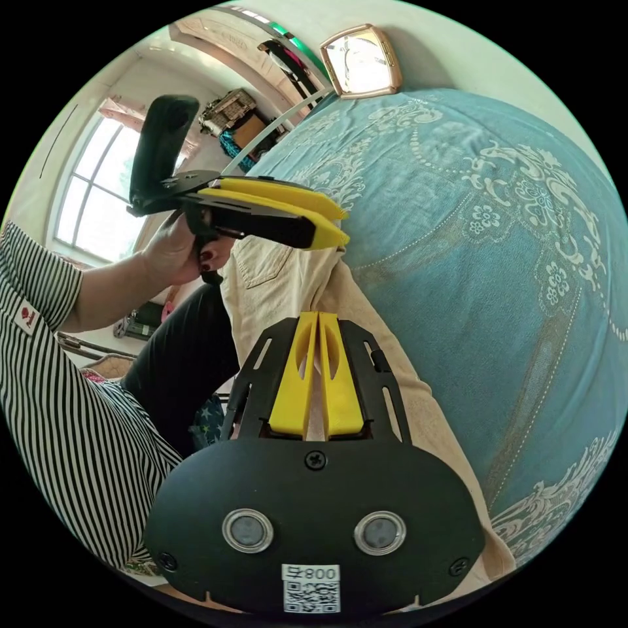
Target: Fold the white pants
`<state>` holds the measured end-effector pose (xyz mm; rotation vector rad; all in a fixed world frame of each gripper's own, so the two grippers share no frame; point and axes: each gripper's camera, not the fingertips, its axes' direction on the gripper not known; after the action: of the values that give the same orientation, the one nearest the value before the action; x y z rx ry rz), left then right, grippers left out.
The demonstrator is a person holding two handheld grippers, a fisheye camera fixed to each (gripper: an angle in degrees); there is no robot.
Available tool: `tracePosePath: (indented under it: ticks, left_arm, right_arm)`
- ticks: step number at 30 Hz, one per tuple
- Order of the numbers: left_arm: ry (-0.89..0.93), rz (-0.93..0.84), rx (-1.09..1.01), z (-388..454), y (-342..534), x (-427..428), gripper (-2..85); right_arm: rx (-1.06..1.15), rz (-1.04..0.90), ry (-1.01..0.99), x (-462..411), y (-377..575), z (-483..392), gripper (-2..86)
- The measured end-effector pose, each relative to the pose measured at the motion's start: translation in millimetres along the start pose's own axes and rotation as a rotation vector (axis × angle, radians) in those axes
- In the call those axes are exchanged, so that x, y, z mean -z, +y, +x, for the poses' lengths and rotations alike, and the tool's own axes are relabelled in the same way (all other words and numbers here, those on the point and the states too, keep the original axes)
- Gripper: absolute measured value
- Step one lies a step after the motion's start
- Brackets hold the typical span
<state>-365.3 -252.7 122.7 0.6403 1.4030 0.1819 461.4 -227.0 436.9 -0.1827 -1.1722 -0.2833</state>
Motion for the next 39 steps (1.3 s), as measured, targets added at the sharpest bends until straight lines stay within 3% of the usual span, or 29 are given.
tracePosePath:
  ticks: [6, 14, 19, 26, 31, 39]
  left_arm:
    - [0.052, -0.063, 0.049, 32.3, -17.1, 53.5, 4.2]
    - [0.149, 0.234, 0.137, 74.6, -34.8, 190.5, 1.8]
    - [0.161, 0.286, 0.136, 99.5, -57.9, 244.6, 1.6]
    - [0.175, 0.318, 0.151, 133.0, -85.2, 301.9, 1.4]
    - [0.182, 0.334, 0.145, 148.6, -107.8, 334.6, 1.4]
    - [0.192, 0.319, 0.168, 156.5, -150.3, 362.6, 1.3]
  right_arm:
    - [0.018, -0.004, 0.046, -16.2, -10.6, -1.8, 0.2]
    - [-0.056, 0.156, 0.027, 5.6, -27.2, 8.7, 1.5]
    - [-0.048, 0.249, 0.074, 31.9, -55.0, 16.9, 5.7]
    - [0.009, 0.154, 0.050, 21.5, -111.4, 33.9, 6.8]
    - [0.000, 0.075, -0.034, 11.0, -142.0, 55.3, 2.7]
    - [-0.005, 0.016, 0.055, 6.7, -179.7, 71.7, 0.5]
